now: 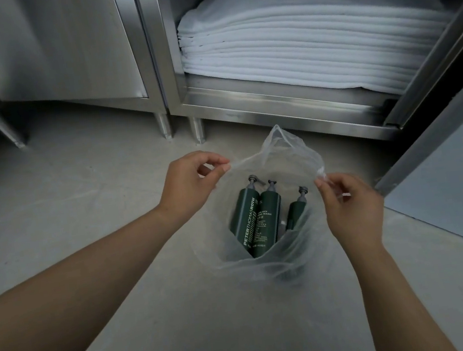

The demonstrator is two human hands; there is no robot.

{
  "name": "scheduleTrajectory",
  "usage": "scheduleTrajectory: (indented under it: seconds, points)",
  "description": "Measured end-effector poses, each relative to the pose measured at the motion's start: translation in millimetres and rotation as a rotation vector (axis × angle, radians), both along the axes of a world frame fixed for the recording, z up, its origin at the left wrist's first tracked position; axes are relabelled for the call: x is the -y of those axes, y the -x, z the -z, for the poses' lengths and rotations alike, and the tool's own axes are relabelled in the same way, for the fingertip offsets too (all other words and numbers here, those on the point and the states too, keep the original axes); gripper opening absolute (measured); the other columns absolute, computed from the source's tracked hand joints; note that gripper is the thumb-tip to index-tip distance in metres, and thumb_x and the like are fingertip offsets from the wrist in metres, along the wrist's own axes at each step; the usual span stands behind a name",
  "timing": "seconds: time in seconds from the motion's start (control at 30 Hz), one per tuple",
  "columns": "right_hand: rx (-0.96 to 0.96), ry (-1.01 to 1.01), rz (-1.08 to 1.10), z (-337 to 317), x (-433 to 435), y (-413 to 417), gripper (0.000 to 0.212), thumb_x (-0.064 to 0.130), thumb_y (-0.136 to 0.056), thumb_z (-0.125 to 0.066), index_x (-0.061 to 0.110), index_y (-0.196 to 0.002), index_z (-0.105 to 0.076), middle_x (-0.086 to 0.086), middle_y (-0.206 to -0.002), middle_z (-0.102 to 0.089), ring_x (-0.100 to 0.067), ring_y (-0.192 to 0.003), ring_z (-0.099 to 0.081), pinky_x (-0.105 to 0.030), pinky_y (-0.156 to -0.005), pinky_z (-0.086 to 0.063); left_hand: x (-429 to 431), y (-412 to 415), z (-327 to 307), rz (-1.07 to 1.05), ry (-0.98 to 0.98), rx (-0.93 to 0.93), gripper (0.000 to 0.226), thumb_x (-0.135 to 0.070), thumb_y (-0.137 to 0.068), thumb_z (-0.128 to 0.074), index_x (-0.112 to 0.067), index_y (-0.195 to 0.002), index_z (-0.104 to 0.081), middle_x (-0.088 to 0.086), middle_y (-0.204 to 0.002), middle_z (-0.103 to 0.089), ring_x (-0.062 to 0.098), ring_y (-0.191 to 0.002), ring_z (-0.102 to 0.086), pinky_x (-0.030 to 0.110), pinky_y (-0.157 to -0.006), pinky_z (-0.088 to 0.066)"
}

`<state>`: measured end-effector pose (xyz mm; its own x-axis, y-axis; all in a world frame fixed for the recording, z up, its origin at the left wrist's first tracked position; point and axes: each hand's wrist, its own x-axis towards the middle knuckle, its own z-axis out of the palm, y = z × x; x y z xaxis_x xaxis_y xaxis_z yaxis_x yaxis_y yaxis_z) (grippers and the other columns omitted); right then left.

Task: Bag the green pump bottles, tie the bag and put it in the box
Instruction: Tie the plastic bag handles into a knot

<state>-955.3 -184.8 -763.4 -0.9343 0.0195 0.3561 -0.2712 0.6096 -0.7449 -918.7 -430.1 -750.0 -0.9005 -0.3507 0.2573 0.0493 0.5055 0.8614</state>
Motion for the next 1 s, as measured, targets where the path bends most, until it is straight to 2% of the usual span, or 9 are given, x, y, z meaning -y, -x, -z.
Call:
scheduleTrajectory:
  seconds: [0.13, 0.27, 0.37, 0.53, 0.63, 0.7, 0.83, 0.93, 1.0]
  points:
    - [-0.042, 0.064, 0.04, -5.0, -3.9, -1.3, 0.015, 0.023, -0.088, -0.063, 0.015, -0.097, -0.071, 0.006, -0.081, -0.062, -0.002, -0.069, -0.056, -0.002, -0.063, -0.039, -0.3, 2.4, -5.7, -0.024, -0.001, -0.046, 0.006, -0.019, -0.081, -0.07, -0.016, -0.086, -0.071, -0.004, -0.084, -0.067, 0.004, -0.058, -0.057, 0.03, -0.058, -0.057]
    - [-0.083, 0.111, 0.083, -6.0, -10.7, -2.3, 0.024, 0.024, -0.091, -0.06, 0.013, -0.11, -0.069, -0.002, -0.085, -0.067, -0.015, -0.075, -0.06, -0.012, -0.068, -0.043, 3.1, 1.9, -10.3, -0.036, 0.092, -0.057, 0.007, -0.022, -0.083, -0.067, -0.017, -0.088, -0.07, -0.006, -0.086, -0.064, 0.007, -0.063, -0.058, 0.028, -0.057, -0.056]
    - [-0.133, 0.14, 0.086, -4.3, -13.2, -3.9, 0.027, 0.023, -0.091, -0.059, 0.015, -0.116, -0.066, -0.002, -0.082, -0.068, -0.015, -0.073, -0.06, -0.013, -0.07, -0.045, 4.9, 0.7, -11.1, -0.037, 0.109, -0.049, 0.006, -0.022, -0.084, -0.066, -0.017, -0.087, -0.068, -0.005, -0.087, -0.064, 0.008, -0.064, -0.059, 0.024, -0.055, -0.055]
    - [-0.187, 0.225, 0.045, -11.6, -8.3, -8.0, 0.015, 0.016, -0.089, -0.062, 0.019, -0.102, -0.07, -0.005, -0.084, -0.07, -0.012, -0.073, -0.062, -0.006, -0.067, -0.045, 4.7, 0.7, -18.8, -0.027, 0.054, -0.066, 0.004, -0.019, -0.087, -0.062, -0.017, -0.083, -0.064, -0.005, -0.084, -0.061, 0.005, -0.061, -0.057, 0.013, -0.052, -0.05]
    - [-0.203, 0.299, 0.044, -25.1, 0.3, -8.4, 0.012, 0.019, -0.089, -0.062, 0.026, -0.096, -0.066, -0.001, -0.085, -0.069, -0.015, -0.076, -0.065, -0.009, -0.067, -0.048, 5.0, -0.3, -32.3, -0.027, 0.067, -0.129, 0.006, -0.016, -0.088, -0.06, -0.018, -0.082, -0.061, -0.012, -0.079, -0.056, 0.006, -0.061, -0.056, 0.011, -0.051, -0.048]
    - [-0.228, 0.348, 0.046, -35.5, 5.7, -8.0, 0.01, 0.02, -0.089, -0.062, 0.027, -0.095, -0.066, 0.002, -0.085, -0.067, -0.01, -0.076, -0.063, -0.011, -0.067, -0.048, 5.4, 0.6, -45.7, -0.034, 0.091, -0.189, 0.007, -0.016, -0.089, -0.059, -0.019, -0.083, -0.06, -0.011, -0.079, -0.054, 0.007, -0.062, -0.055, 0.009, -0.049, -0.046]
    - [-0.273, 0.355, 0.063, -41.7, 12.1, -6.6, 0.008, 0.018, -0.088, -0.064, 0.023, -0.093, -0.067, 0.003, -0.088, -0.062, 0.002, -0.078, -0.058, -0.007, -0.068, -0.046, 1.3, 2.7, -55.5, 0.083, 0.148, -0.186, 0.008, -0.016, -0.087, -0.062, -0.023, -0.082, -0.06, -0.011, -0.08, -0.056, 0.007, -0.061, -0.056, 0.015, -0.05, -0.05]
    - [-0.162, 0.381, 0.015, -28.4, 14.5, -9.8, 0.009, 0.017, -0.087, -0.065, 0.025, -0.092, -0.066, 0.0, -0.096, -0.066, -0.002, -0.086, -0.061, -0.011, -0.074, -0.05, -2.1, -1.2, -34.7, 0.189, 0.148, -0.065, 0.003, -0.016, -0.085, -0.064, -0.018, -0.082, -0.064, -0.004, -0.083, -0.06, 0.008, -0.059, -0.058, 0.024, -0.055, -0.054]
    - [-0.048, 0.394, -0.017, -18.7, 15.2, -13.4, 0.011, 0.019, -0.087, -0.064, 0.029, -0.091, -0.066, 0.006, -0.092, -0.069, -0.006, -0.086, -0.065, -0.014, -0.076, -0.053, -2.9, -4.5, -19.0, 0.244, 0.202, -0.002, 0.002, -0.018, -0.084, -0.065, -0.016, -0.083, -0.066, -0.008, -0.083, -0.061, 0.008, -0.06, -0.058, 0.026, -0.059, -0.055]
